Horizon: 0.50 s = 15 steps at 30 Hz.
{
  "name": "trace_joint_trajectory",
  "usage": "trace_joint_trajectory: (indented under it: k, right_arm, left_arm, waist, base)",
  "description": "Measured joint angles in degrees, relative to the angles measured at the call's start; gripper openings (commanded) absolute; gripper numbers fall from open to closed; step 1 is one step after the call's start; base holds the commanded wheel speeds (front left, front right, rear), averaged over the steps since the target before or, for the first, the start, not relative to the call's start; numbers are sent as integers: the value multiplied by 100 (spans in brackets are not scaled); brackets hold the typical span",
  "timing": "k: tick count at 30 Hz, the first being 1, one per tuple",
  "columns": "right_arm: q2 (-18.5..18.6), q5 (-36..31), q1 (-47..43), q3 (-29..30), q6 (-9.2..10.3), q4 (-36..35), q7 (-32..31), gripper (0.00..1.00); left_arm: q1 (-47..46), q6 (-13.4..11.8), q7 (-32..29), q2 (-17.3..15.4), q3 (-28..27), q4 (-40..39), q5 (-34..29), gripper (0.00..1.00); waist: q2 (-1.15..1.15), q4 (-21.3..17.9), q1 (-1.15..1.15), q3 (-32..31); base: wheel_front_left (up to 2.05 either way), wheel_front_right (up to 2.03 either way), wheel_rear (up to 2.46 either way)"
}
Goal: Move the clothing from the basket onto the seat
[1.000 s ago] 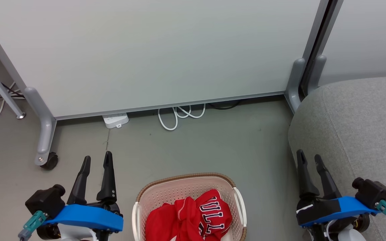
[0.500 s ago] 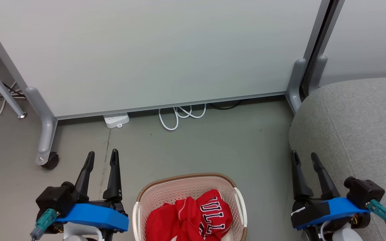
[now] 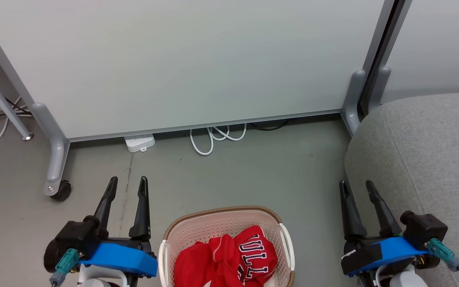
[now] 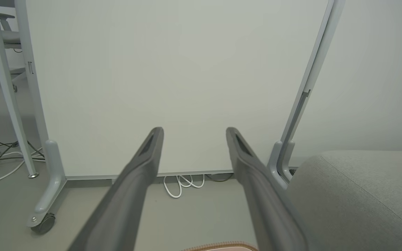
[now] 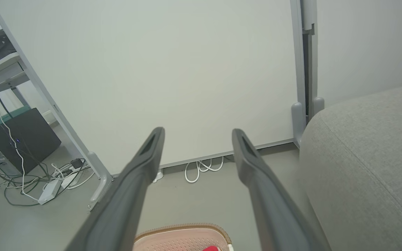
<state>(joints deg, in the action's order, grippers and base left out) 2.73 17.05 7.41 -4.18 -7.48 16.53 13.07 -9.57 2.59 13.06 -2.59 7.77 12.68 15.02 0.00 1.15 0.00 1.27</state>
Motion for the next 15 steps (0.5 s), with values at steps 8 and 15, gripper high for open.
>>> trace_joint_trajectory:
  k: [8,15]
  right_arm:
    - [1,-325,54,-43,-1,24,71,100]
    - [2,-601,59,-68,-1,45,157,100]
  left_arm:
    - [-13,-26,77,-4,30,16,-323,100]
    - [-30,-49,165,-11,65,20,-565,100]
  waist:
    - [0,1,0,1]
    - [0,1,0,9]
  base:
    - [0,0,0]
    - [0,0,0]
